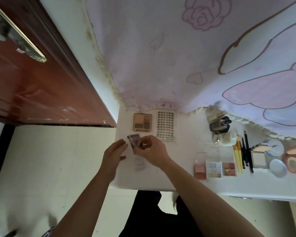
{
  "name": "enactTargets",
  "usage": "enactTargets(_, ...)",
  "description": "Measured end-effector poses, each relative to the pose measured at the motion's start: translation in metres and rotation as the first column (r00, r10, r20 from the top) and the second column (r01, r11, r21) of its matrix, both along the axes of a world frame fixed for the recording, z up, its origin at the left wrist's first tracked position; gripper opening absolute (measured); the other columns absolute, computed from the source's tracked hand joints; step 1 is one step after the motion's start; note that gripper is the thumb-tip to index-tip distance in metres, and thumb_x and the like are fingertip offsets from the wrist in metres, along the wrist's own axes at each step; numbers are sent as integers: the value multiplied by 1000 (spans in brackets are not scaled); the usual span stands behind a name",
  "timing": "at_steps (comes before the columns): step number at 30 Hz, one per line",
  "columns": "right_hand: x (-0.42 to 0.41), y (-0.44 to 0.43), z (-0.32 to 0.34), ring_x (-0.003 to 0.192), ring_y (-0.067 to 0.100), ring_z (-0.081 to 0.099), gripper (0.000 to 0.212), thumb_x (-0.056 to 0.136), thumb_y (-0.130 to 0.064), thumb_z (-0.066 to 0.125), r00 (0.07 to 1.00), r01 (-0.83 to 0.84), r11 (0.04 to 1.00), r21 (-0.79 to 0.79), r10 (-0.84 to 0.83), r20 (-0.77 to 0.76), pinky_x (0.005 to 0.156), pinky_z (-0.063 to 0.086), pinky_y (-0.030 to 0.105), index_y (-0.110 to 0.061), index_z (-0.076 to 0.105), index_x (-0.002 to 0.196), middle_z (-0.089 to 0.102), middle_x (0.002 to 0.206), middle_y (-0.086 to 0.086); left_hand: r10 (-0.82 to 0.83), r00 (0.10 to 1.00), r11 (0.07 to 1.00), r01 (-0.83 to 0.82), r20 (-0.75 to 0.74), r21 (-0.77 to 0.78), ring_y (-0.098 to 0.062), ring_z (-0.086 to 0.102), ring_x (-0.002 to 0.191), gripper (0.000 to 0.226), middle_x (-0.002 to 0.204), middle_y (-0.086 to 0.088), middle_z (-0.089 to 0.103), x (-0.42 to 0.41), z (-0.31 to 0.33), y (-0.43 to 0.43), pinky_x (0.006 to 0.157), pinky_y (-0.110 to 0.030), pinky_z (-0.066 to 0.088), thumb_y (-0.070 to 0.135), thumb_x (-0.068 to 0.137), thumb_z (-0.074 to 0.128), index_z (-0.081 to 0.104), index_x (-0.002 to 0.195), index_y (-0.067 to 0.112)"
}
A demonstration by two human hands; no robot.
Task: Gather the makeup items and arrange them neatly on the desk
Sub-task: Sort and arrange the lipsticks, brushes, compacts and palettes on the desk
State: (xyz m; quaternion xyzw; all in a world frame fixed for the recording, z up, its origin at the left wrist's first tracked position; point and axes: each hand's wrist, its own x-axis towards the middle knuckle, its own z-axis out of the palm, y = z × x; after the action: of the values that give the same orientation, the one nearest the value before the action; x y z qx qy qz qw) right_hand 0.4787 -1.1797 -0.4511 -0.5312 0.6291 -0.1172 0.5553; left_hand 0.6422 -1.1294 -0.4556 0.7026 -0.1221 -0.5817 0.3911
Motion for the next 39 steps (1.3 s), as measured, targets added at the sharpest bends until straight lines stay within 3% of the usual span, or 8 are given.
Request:
enactTargets(6,-40,-2,43,93,10,71,24,73,-38,80,981,-23,1000,-1,23,194,92,57,39,-30,72,95,76,94,-9,-393,900,913,356,-188,-199,-25,57,123,48,126,-9,66,-3,31,-29,94,-40,42,41,84,71,66,125,18)
enactTargets(11,-70,-2,72,93,12,70,26,80,-24,79,973,4,997,-74,13,230,91,57,33,-20,75,105,76,95,-6,-495,845,854,429,-202,-296,-27,57,119,54,127,-16,64,-30,62,-41,91,-40,40,41,74,74,70,120,14)
enactTargets(15,-94,4,87,97,18,71,24,79,-24,79,956,11,996,-90,16,294,94,57,36,-24,75,103,76,98,-3,-545,813,816,460,-203,-350,-26,60,112,53,121,-14,67,-57,82,-41,94,-44,42,41,69,81,72,114,13)
enactTargets(20,-133,19,100,102,27,70,35,70,-26,85,906,64,995,-75,-26,423,96,56,40,-24,76,103,76,103,3,-507,843,813,397,-182,-426,-42,51,124,58,131,-23,59,-98,102,-26,109,-56,34,27,75,73,62,126,2)
enactTargets(24,-169,36,108,100,25,71,35,72,-14,86,867,109,992,-59,-66,494,94,57,37,-20,75,105,76,103,7,-488,858,815,384,-157,-434,-42,52,124,64,131,-25,58,-135,117,-11,107,-49,43,25,73,74,57,130,-1)
enactTargets(29,-209,48,106,93,19,71,56,54,-39,95,906,119,987,-111,-62,419,91,58,37,-33,74,106,72,107,-1,-464,875,833,379,-138,-403,-41,54,124,66,130,-22,60,-166,123,7,109,-52,42,24,70,78,59,129,0)
enactTargets(34,-229,58,113,105,3,63,70,61,-30,94,908,87,981,-171,-7,419,91,56,27,-28,63,124,68,113,-9,-404,897,868,315,-179,-383,-38,58,120,59,132,-22,59,-186,127,22,97,-41,51,18,77,76,58,131,4)
enactTargets(39,-237,61,109,107,1,57,92,60,-31,94,939,66,956,-287,38,342,79,53,14,-32,48,140,59,120,-12,-264,925,933,174,-273,-315,-33,61,113,43,124,-18,64,-200,133,27,92,-44,52,28,93,62,59,131,9)
